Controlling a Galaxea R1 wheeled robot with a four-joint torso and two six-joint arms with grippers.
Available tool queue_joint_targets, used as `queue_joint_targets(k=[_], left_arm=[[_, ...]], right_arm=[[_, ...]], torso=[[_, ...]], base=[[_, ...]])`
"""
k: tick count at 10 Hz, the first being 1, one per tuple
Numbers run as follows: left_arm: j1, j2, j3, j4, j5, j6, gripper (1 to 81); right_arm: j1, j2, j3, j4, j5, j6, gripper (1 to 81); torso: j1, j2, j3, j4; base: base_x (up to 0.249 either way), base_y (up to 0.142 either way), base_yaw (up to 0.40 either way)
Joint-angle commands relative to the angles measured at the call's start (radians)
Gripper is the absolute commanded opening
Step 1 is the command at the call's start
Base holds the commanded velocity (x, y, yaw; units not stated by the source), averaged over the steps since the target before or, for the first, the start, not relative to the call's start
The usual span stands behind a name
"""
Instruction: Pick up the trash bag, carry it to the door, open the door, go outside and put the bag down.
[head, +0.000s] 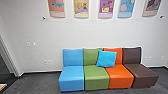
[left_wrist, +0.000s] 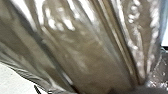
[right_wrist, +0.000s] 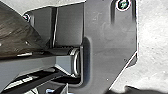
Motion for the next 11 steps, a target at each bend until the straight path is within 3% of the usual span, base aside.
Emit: queue_joint_targets(k=[1,11], left_arm=[[-0.049,-0.002,-0.001,0.012,0.082,0.005,1.0],[-0.048,-0.009,-0.001,0.012,0.082,0.007,1.0]], right_arm=[[0.047,-0.002,0.004,-0.003,-0.062,-0.001,81.1],[0.045,0.004,-0.005,-0.003,-0.061,-0.001,81.1]], torso=[[0.0,0.0,0.0,0.0],[0.0,0.0,0.0,0.0]], base=[[0.0,0.0,-0.217],[0.0,0.0,-0.266]])
